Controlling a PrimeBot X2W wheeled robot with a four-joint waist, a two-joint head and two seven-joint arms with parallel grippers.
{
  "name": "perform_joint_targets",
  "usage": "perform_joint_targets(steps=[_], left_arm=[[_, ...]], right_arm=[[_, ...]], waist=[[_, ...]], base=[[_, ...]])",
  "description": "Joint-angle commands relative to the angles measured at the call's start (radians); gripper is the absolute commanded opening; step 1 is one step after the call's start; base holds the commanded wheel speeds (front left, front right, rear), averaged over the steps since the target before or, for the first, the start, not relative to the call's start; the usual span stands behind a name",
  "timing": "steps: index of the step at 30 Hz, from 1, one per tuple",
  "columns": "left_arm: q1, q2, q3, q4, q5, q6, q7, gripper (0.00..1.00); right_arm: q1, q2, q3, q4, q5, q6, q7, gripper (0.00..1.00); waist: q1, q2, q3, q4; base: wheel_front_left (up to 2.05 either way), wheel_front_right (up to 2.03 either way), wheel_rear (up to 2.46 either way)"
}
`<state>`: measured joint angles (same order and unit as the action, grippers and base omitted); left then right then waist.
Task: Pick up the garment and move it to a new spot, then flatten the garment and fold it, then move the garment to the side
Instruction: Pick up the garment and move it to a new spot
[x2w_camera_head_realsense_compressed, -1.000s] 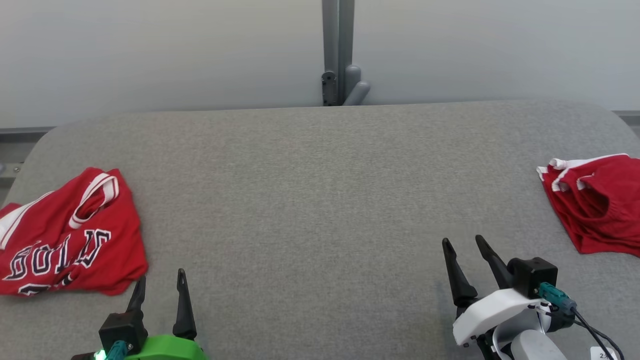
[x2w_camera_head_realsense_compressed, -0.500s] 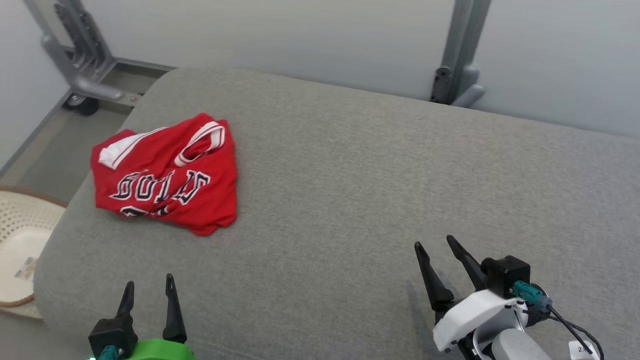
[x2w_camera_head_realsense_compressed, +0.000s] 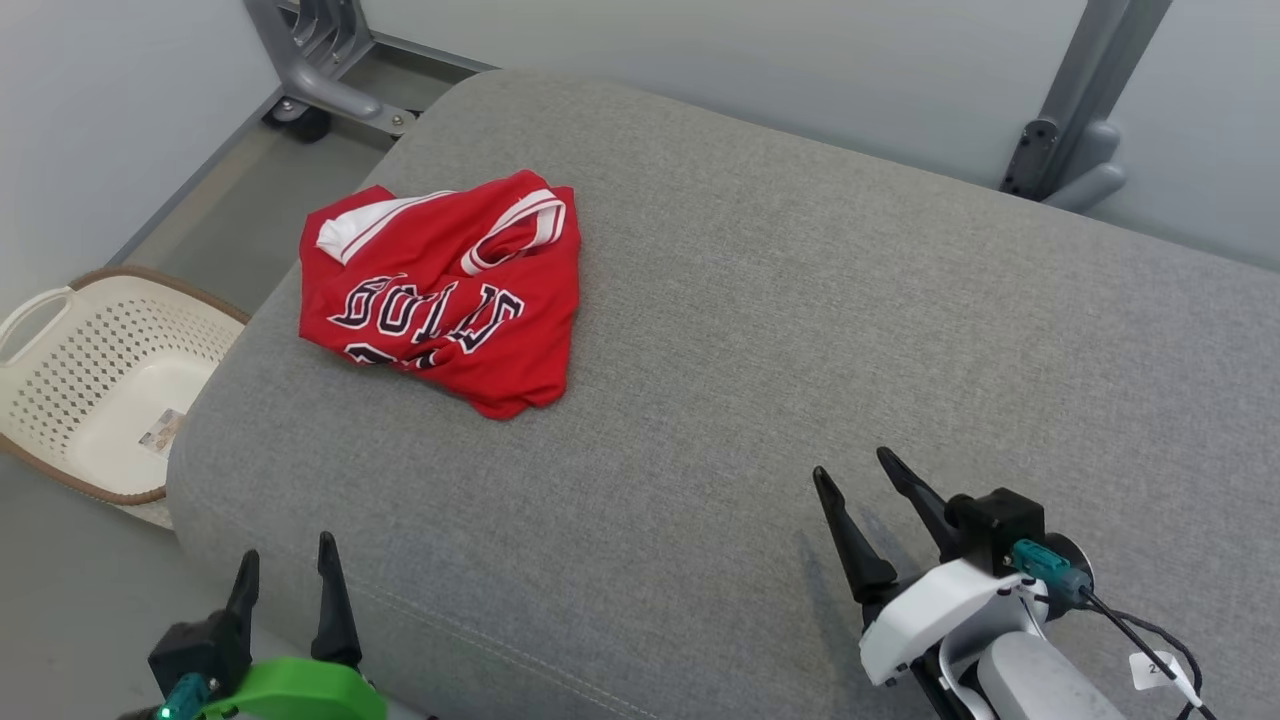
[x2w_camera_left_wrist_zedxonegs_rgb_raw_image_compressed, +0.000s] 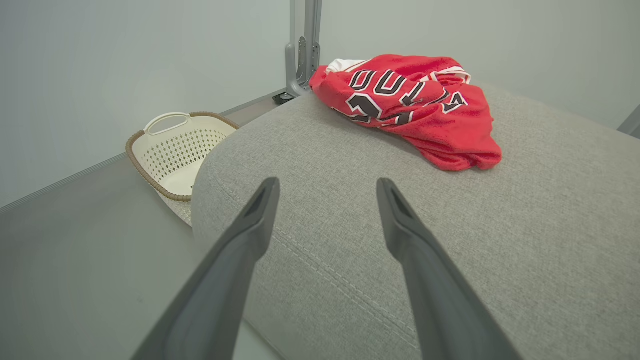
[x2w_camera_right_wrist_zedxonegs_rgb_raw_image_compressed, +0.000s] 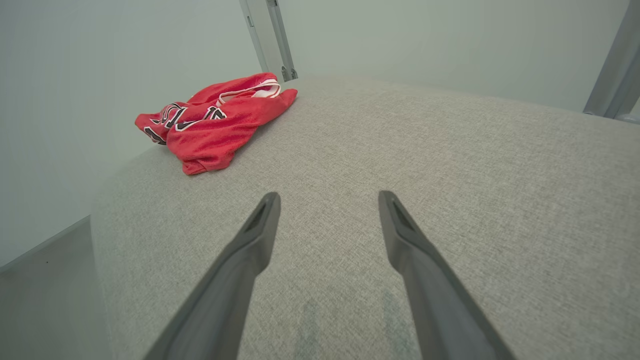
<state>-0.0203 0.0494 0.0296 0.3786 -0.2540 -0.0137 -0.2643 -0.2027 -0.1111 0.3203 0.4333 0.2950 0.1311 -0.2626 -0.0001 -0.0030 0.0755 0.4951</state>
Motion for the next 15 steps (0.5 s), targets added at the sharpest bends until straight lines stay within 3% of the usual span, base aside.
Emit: perform_joint_targets(steps=[1,10,15], left_arm=[[-0.029,0.002,0.003,0.004,-0.002,-0.007,0.0,1.0],[-0.321,0.051,0.061,0.141,0.043,-0.094,0.0,1.0],[-0.455,0.112,0.087,0.283,0.029,-0.108,0.0,1.0]], right_arm=[[-0.016,-0.009,0.003,-0.007,-0.005,-0.001,-0.003,1.0],[-0.087,-0.112,0.036,-0.082,-0.007,-0.001,-0.003,1.0],[-0.117,-0.144,0.046,-0.117,0.001,-0.001,-0.003,1.0]], waist=[[0.0001,0.003,0.055,-0.058],[0.0001,0.003,0.207,-0.193],[0.0001,0.003,0.265,-0.267]], base=[[0.0,0.0,0.0],[0.0,0.0,0.0],[0.0,0.0,0.0]])
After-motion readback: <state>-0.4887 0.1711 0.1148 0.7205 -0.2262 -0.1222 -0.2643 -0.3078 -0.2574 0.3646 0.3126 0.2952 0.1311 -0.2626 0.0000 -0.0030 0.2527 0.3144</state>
